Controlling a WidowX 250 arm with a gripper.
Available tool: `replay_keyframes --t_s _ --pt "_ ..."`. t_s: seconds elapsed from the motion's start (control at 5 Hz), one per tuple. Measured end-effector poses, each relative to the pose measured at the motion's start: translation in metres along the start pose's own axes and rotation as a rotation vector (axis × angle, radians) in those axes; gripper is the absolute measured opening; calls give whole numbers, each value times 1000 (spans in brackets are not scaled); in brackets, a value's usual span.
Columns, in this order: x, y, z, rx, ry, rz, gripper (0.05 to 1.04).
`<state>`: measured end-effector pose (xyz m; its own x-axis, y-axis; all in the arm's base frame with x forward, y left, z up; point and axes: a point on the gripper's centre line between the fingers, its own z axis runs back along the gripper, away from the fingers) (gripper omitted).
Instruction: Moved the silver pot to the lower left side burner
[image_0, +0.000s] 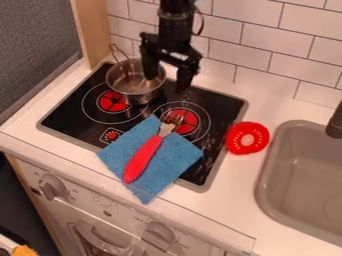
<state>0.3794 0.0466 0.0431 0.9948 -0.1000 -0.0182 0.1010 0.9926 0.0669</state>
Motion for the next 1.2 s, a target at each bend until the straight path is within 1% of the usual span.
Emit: replay_keyframes --t_s 0.2,0.4,0.6,0.8,1.0,1.2 --pt "5 13 -23 2 24 34 926" --pt "5 24 -33 -10 49 70 644" --pt "6 22 -33 -23 44 75 349" --pt "5 18 -32 -31 40 64 150" --pt "7 20 -17 -46 0 77 80" --pt "0 31 15 -58 -75 129 78"
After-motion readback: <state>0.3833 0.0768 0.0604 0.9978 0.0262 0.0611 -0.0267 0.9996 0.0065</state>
